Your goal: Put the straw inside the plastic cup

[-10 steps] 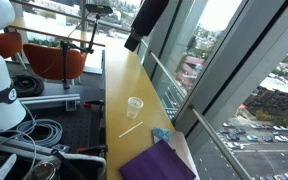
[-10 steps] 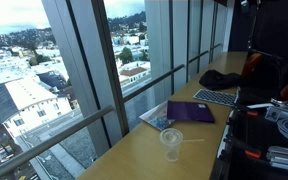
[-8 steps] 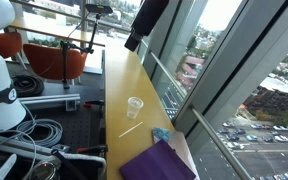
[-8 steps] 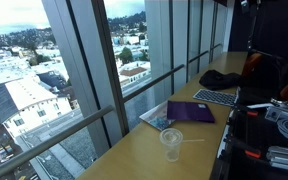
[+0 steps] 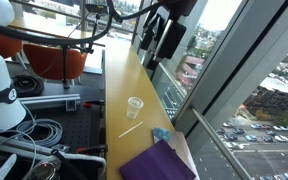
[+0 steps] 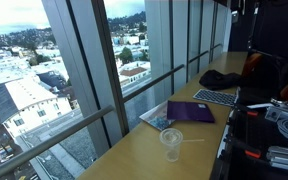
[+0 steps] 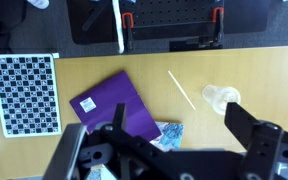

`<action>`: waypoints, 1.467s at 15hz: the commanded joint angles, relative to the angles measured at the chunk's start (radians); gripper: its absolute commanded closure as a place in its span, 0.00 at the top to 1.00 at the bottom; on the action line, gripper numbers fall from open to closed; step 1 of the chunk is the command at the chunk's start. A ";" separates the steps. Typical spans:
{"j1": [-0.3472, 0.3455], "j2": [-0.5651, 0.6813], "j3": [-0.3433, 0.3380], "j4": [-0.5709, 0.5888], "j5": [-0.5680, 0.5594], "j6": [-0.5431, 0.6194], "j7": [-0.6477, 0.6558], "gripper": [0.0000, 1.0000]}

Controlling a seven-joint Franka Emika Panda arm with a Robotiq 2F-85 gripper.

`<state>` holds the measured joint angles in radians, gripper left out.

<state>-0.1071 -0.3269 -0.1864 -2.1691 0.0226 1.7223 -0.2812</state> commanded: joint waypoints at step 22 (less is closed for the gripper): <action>0.108 0.267 0.061 -0.218 0.075 0.499 -0.717 1.00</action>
<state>0.0094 -0.1248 -0.1369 -2.3853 0.0499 2.1209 -0.9546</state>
